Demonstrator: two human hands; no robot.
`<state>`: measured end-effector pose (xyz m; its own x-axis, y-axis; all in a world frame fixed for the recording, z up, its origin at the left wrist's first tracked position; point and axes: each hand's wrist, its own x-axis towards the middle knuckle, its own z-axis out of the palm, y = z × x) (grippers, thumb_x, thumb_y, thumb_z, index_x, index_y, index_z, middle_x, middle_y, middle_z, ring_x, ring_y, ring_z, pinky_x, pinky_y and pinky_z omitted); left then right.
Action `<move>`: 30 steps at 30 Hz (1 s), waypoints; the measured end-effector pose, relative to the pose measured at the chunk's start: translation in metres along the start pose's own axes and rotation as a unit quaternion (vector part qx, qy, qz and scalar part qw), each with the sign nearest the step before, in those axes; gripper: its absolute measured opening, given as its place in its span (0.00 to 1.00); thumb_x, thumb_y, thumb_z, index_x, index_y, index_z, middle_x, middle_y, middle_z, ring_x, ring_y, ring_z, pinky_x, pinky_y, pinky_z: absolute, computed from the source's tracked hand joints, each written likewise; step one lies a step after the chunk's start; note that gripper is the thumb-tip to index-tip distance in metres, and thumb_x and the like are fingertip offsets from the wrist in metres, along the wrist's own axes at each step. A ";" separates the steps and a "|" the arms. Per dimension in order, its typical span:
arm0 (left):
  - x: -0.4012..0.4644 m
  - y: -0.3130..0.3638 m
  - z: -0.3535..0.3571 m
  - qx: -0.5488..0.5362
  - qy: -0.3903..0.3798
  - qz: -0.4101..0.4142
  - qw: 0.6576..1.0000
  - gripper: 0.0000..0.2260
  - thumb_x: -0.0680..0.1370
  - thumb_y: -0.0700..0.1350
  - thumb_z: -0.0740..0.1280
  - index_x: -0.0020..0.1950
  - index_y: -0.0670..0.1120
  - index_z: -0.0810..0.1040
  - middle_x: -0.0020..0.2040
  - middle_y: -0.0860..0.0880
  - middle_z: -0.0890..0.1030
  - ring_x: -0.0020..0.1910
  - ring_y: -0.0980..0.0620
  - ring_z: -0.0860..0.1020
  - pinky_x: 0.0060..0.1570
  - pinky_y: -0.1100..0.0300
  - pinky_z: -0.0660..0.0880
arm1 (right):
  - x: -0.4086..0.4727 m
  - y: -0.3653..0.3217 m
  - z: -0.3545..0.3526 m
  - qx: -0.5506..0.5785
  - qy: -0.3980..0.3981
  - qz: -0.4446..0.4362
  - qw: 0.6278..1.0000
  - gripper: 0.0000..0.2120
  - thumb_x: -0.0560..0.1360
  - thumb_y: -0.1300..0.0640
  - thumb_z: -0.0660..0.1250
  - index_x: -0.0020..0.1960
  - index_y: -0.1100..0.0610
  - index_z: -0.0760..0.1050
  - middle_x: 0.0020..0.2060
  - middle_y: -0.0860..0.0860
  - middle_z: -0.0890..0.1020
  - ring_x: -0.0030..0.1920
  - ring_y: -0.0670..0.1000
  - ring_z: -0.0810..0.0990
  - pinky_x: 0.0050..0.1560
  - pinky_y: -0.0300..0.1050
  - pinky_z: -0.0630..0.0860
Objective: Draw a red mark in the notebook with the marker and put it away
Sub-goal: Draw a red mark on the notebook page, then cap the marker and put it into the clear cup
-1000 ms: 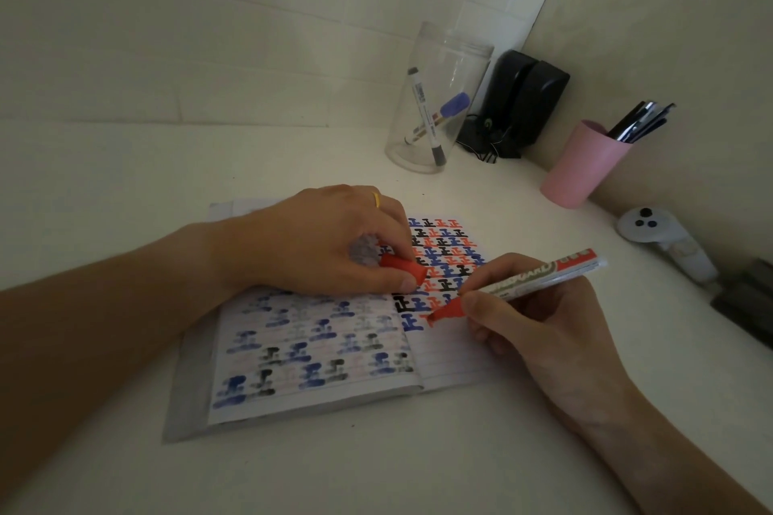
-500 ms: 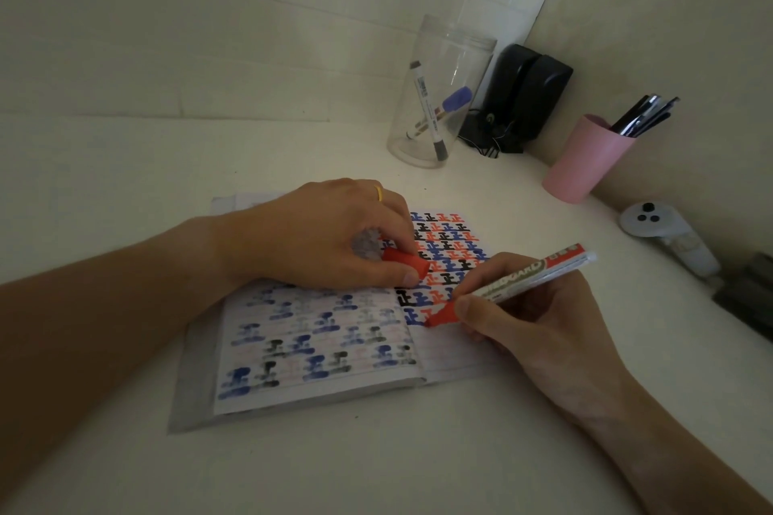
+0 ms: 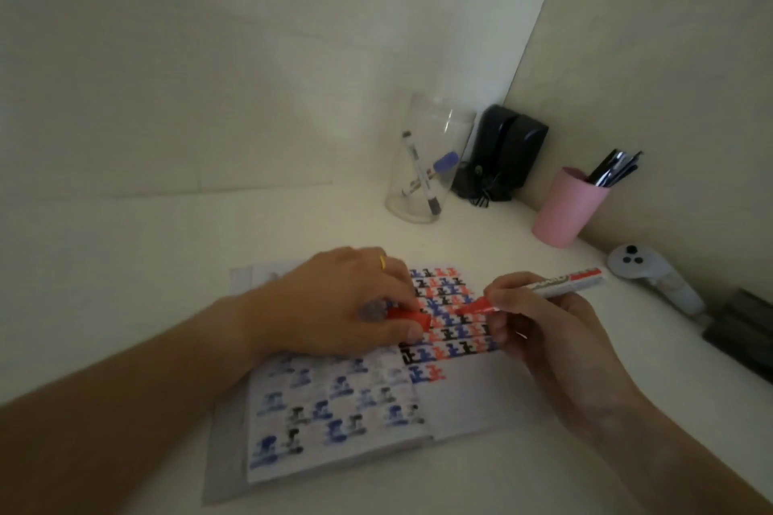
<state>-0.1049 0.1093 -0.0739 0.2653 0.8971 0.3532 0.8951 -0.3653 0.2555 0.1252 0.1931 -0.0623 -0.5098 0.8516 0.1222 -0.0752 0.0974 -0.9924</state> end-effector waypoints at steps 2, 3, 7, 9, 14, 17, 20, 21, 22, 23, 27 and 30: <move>0.001 0.002 0.000 0.005 0.003 -0.004 1.000 0.16 0.80 0.63 0.61 0.57 0.56 0.81 0.57 0.58 0.82 0.55 0.57 0.77 0.55 0.51 0.75 | 0.019 -0.013 0.004 0.000 0.046 -0.039 0.998 0.02 0.74 0.67 0.70 0.44 0.62 0.81 0.30 0.55 0.79 0.31 0.51 0.75 0.28 0.42 0.68; 0.002 0.003 0.000 0.009 0.006 -0.004 1.000 0.16 0.81 0.62 0.59 0.57 0.55 0.81 0.56 0.57 0.82 0.54 0.56 0.78 0.54 0.51 0.75 | 0.028 -0.020 0.009 -0.004 0.065 -0.067 0.996 0.01 0.74 0.65 0.71 0.46 0.63 0.81 0.31 0.55 0.80 0.32 0.51 0.76 0.28 0.43 0.69; 0.002 0.006 0.003 -0.003 0.029 -0.030 0.999 0.18 0.83 0.61 0.52 0.59 0.53 0.77 0.55 0.55 0.80 0.52 0.57 0.76 0.54 0.55 0.75 | 0.053 -0.018 0.027 0.029 0.130 -0.114 0.985 0.05 0.74 0.60 0.74 0.49 0.60 0.83 0.34 0.54 0.83 0.36 0.53 0.78 0.33 0.43 0.76; 0.002 0.004 0.005 -0.023 0.083 -0.066 0.994 0.16 0.83 0.61 0.51 0.60 0.56 0.75 0.54 0.58 0.79 0.51 0.60 0.76 0.54 0.61 0.73 | 0.055 -0.007 0.031 0.063 0.127 -0.093 0.986 0.04 0.74 0.61 0.74 0.49 0.58 0.84 0.37 0.55 0.87 0.39 0.53 0.82 0.36 0.43 0.79; 0.007 -0.006 0.005 -0.029 0.216 -0.131 0.967 0.15 0.84 0.50 0.56 0.69 0.51 0.73 0.54 0.56 0.75 0.51 0.64 0.74 0.52 0.75 0.67 | 0.051 0.009 0.030 0.107 0.063 -0.051 0.991 0.08 0.77 0.63 0.69 0.53 0.60 0.86 0.45 0.62 0.88 0.45 0.55 0.87 0.42 0.45 0.82; 0.004 -0.004 0.002 -0.065 0.243 -0.146 0.957 0.16 0.82 0.50 0.61 0.69 0.51 0.75 0.53 0.55 0.80 0.51 0.60 0.78 0.52 0.70 0.73 | 0.052 0.010 0.029 0.140 0.049 -0.050 0.988 0.07 0.77 0.64 0.68 0.50 0.62 0.84 0.41 0.63 0.88 0.40 0.56 0.86 0.40 0.43 0.82; 0.005 -0.001 0.000 -0.100 0.256 -0.181 0.944 0.13 0.80 0.49 0.67 0.65 0.54 0.77 0.50 0.58 0.83 0.49 0.58 0.81 0.53 0.67 0.78 | 0.053 0.009 0.027 0.183 0.046 -0.034 0.981 0.07 0.77 0.66 0.67 0.44 0.61 0.82 0.37 0.62 0.87 0.35 0.55 0.85 0.36 0.41 0.81; 0.005 0.000 0.000 -0.103 0.258 -0.185 0.943 0.12 0.79 0.48 0.68 0.63 0.54 0.78 0.50 0.58 0.83 0.48 0.58 0.82 0.52 0.67 0.78 | 0.052 0.009 0.026 0.192 0.045 -0.031 0.980 0.07 0.77 0.66 0.66 0.43 0.60 0.82 0.36 0.62 0.86 0.34 0.55 0.85 0.35 0.41 0.81; 0.004 0.001 0.000 -0.106 0.258 -0.186 0.942 0.11 0.79 0.47 0.69 0.61 0.54 0.78 0.50 0.59 0.83 0.49 0.59 0.82 0.52 0.67 0.78 | 0.052 0.008 0.026 0.198 0.041 -0.031 0.979 0.08 0.76 0.66 0.67 0.42 0.60 0.83 0.35 0.61 0.86 0.34 0.54 0.85 0.35 0.41 0.81; 0.004 0.001 0.000 -0.109 0.257 -0.185 0.942 0.10 0.79 0.46 0.70 0.60 0.53 0.79 0.50 0.59 0.83 0.49 0.60 0.82 0.52 0.68 0.78 | 0.051 0.007 0.026 0.203 0.035 -0.030 0.978 0.09 0.76 0.66 0.67 0.41 0.59 0.83 0.35 0.61 0.86 0.34 0.54 0.85 0.36 0.41 0.82; 0.003 0.003 -0.001 -0.121 0.250 -0.169 0.946 0.09 0.79 0.44 0.70 0.58 0.53 0.79 0.50 0.61 0.83 0.51 0.61 0.81 0.51 0.71 0.76 | 0.048 0.008 0.027 0.184 0.011 -0.031 0.982 0.06 0.76 0.66 0.68 0.43 0.61 0.83 0.36 0.61 0.87 0.34 0.54 0.85 0.36 0.41 0.81; 0.003 0.004 -0.002 -0.135 0.245 -0.158 0.947 0.08 0.78 0.44 0.70 0.58 0.51 0.80 0.51 0.59 0.84 0.52 0.60 0.81 0.51 0.71 0.76 | 0.048 0.012 0.028 0.162 -0.022 -0.032 0.986 0.06 0.70 0.61 0.72 0.46 0.62 0.83 0.37 0.62 0.87 0.36 0.55 0.85 0.39 0.44 0.81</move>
<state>-0.1013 0.1103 -0.0703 -0.2581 0.7731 0.5793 0.7598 -0.2079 0.6160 0.0754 0.2205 -0.0680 -0.5312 0.8253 0.1916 -0.3739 -0.0254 -0.9271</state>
